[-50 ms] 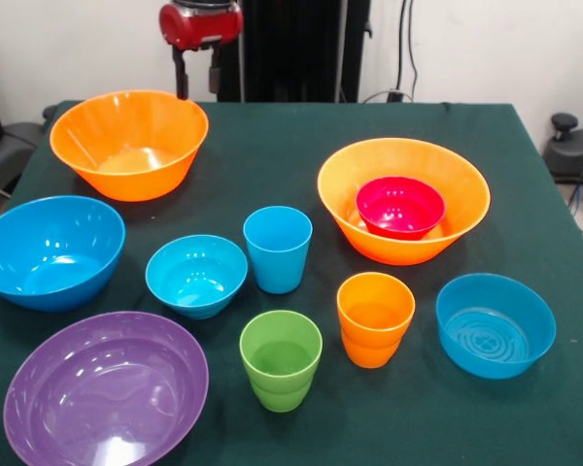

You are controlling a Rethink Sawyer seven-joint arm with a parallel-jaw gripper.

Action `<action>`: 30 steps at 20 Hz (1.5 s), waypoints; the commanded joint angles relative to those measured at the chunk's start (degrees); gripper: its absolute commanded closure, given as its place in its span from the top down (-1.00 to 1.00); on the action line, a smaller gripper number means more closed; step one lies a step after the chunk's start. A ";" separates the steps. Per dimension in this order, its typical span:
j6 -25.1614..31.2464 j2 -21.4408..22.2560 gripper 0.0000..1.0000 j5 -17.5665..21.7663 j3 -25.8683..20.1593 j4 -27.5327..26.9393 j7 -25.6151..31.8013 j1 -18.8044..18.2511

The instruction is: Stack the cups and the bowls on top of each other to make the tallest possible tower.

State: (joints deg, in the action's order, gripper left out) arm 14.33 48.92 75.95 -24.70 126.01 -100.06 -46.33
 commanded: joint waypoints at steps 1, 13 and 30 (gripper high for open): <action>-3.78 -4.61 1.00 4.73 2.20 -4.70 -4.32 2.26; -9.76 -7.06 1.00 6.72 8.79 -8.16 -7.60 7.39; -17.60 -10.83 1.00 4.17 17.72 -11.90 -4.00 11.88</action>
State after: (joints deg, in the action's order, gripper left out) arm -0.54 40.50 78.79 -8.03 119.44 -100.07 -36.57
